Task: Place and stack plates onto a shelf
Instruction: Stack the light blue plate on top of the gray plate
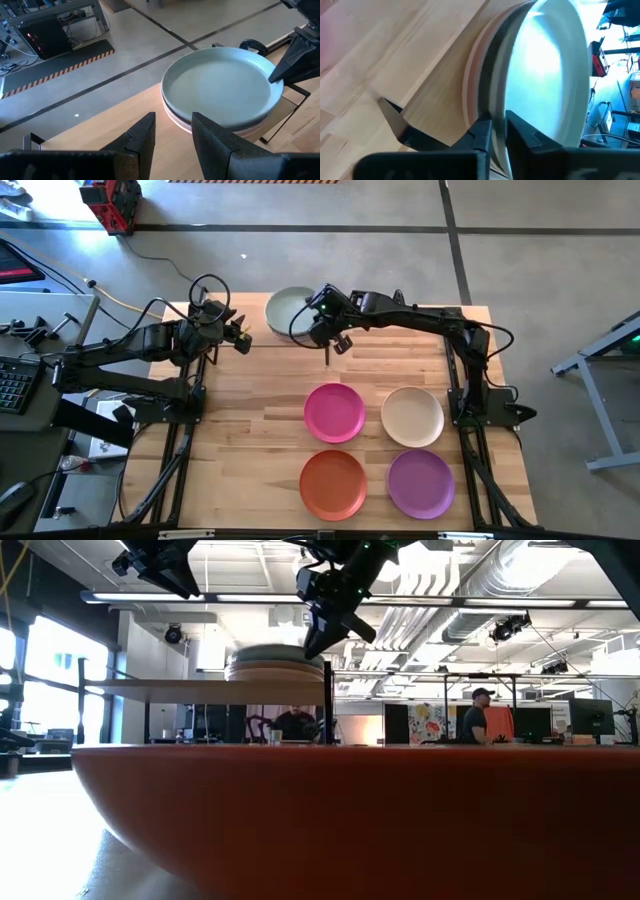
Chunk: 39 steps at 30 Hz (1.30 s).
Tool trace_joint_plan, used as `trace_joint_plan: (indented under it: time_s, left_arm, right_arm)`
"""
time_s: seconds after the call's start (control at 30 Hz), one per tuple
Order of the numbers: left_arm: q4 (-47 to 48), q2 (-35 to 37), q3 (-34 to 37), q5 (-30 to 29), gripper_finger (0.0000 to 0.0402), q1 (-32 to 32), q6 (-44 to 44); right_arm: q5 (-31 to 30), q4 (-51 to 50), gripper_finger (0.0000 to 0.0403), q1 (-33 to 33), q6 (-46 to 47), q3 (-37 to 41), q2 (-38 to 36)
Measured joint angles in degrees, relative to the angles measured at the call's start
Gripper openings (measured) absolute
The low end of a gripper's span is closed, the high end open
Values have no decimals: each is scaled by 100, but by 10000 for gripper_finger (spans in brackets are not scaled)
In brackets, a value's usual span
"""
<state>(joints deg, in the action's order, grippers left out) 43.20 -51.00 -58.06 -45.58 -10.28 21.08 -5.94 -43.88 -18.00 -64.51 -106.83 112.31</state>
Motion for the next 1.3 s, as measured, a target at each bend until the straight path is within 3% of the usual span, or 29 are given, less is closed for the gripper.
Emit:
trace_joint_plan:
  time_s: [0.23, 0.5, 0.77, 1.2, 1.3]
  left_arm:
    - [0, 0, 0, 2, 117, 0, 3]
    - [2, 0, 0, 2, 117, 0, 0]
    - [2, 0, 0, 2, 117, 0, -6]
    - [4, 0, 0, 2, 117, 2, -15]
    - [4, 0, 0, 2, 117, 2, -15]
  right_arm:
    - [-15, 167, 66, 0, 159, 2, -2]
    - [-67, 304, 69, 63, 256, 2, -4]
    - [-596, 163, 69, 166, 254, 2, -7]
    - [-449, 530, 69, 79, 553, 2, -13]
    - [-121, 562, 69, -11, 562, 2, 6]
